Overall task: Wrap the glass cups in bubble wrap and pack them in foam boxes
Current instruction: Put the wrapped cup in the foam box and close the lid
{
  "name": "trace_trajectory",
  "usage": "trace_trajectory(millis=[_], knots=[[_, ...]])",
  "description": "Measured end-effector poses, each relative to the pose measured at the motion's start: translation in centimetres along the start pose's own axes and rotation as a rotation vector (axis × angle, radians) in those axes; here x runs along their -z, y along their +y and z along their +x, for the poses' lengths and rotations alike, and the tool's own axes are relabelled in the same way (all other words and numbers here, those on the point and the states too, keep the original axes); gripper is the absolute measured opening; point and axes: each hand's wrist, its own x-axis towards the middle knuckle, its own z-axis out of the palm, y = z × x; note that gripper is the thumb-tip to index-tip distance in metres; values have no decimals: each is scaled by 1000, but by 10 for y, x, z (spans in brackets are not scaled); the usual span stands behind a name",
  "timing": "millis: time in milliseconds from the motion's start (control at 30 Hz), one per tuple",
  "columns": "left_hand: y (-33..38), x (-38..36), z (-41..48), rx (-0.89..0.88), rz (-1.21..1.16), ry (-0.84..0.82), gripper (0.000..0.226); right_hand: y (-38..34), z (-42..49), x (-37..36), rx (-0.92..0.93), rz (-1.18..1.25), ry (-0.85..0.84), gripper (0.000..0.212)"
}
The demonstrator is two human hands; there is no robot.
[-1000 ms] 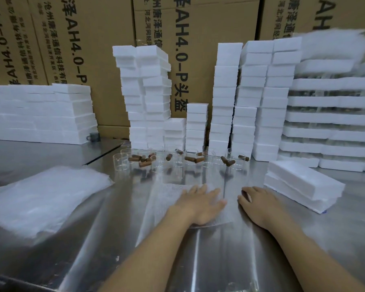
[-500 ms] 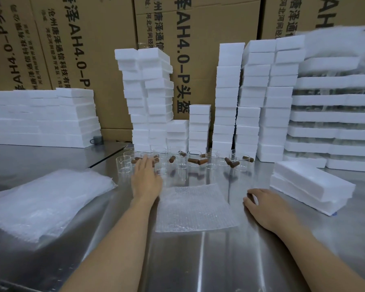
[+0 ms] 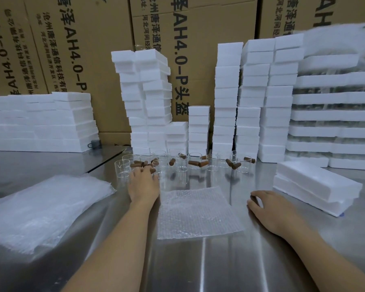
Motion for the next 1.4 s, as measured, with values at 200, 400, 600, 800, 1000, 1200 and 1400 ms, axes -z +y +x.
trace_trajectory(millis=[200,400,600,800,1000,1200,1400], knots=[[0,-1,3,71,-252,17,4,1,1,0,5,2,6,41],[3,2,-1,131,-286,-31,13,3,1,-1,1,22,5,48],[8,7,-6,196,-224,-116,39,4,2,0,1,49,-19,49],[12,8,-8,286,-238,-221,51,3,-1,3,-3,57,-16,47],[61,46,-13,319,-777,-317,37,-3,-6,10,-2,80,-19,42],[130,71,-71,167,-958,-725,25,-28,-22,26,135,422,201,13],[155,59,-110,88,-979,-753,25,-66,-41,35,244,513,181,28]])
